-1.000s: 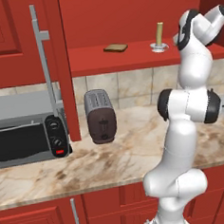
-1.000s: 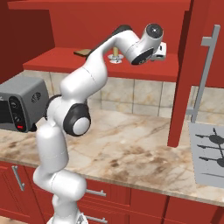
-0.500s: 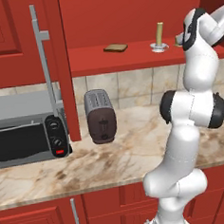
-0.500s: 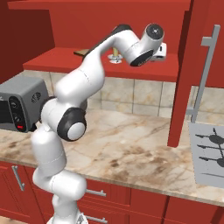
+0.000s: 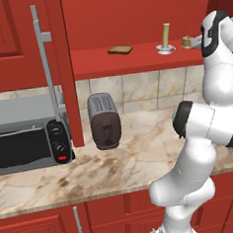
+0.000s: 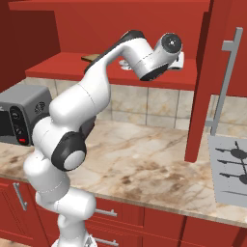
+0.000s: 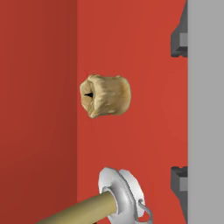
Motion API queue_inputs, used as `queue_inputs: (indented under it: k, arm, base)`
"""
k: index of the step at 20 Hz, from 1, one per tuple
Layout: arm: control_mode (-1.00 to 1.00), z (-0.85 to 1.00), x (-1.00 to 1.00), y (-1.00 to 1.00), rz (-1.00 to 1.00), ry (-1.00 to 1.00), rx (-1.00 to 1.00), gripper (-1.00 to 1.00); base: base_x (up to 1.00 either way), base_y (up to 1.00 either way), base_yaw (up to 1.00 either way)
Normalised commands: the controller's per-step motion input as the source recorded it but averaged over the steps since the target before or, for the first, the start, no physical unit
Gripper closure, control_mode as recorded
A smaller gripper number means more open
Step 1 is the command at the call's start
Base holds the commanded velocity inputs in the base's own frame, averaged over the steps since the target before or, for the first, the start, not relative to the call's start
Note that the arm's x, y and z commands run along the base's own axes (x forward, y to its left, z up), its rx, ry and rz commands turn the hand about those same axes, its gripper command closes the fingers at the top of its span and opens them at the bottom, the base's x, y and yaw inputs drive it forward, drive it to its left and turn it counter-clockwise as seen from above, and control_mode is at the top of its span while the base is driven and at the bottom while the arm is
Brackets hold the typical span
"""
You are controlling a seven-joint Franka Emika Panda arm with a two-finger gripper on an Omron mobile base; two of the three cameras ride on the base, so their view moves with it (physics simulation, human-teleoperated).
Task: Pick the candle and candle from the dining table and place them in the open cabinet. Close the cabinet after placing the objects.
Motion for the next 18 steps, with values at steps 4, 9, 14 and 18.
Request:
queue_inputs:
  k: [4,9,14,18]
  arm:
    - [-1.0,-0.04,-0.38,0.32,-0.01,-0.03,-0.02,-1.0]
    - [-1.0,-0.02,-0.38,0.37,-0.03,0.0,-0.03,-1.0]
    - [-1.0,0.0,-0.43,0.26,-0.05,-0.02,0.0,-1.0]
    - [-1.0,0.0,-0.47,0.2,-0.1,-0.05,0.0,-1.0]
  base:
    - [0.0,0.0,0.0]
    - [0.0,0.0,0.0]
    - [0.0,0.0,0.0]
    - [0.0,0.0,0.0]
